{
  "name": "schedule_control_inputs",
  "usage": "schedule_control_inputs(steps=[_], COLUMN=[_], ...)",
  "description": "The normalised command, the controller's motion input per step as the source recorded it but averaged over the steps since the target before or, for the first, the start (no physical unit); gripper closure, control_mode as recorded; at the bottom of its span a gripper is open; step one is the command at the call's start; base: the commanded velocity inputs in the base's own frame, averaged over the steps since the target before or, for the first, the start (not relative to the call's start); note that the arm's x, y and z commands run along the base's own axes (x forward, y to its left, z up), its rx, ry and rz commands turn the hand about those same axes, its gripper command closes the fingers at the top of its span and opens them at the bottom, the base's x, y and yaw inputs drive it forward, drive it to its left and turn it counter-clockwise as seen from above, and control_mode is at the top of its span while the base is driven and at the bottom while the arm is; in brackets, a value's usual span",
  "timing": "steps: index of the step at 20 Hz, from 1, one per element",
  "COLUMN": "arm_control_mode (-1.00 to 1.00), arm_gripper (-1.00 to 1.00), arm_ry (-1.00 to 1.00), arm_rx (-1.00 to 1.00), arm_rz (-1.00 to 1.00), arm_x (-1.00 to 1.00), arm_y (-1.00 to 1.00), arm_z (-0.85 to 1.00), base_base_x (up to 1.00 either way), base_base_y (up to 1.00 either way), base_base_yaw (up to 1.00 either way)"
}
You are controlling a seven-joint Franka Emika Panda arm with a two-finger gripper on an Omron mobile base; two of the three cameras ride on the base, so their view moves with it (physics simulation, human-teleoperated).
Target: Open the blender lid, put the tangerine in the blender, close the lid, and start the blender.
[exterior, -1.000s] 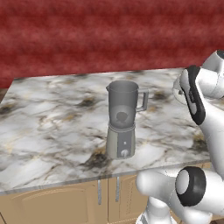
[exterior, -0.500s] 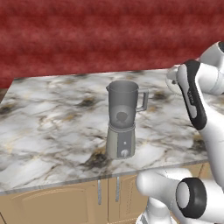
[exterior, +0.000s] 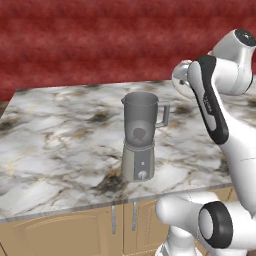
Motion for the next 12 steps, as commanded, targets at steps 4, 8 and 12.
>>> schedule_control_inputs(steps=[4, 8, 12], arm_control_mode=[-1.0, -1.0, -1.0], arm_gripper=[1.0, 1.0, 1.0], arm_ry=[0.06, 0.11, 0.12], arm_rx=[-0.02, 0.0, 0.0], arm_rz=[0.1, 0.11, 0.11], arm_x=[0.0, 0.0, 0.0], arm_y=[0.69, 0.67, 0.47], arm_z=[0.29, 0.01, -0.12], base_base_x=[0.0, 0.0, 0.0], base_base_y=[0.0, 0.0, 0.0], base_base_yaw=[0.0, 0.0, 0.0])
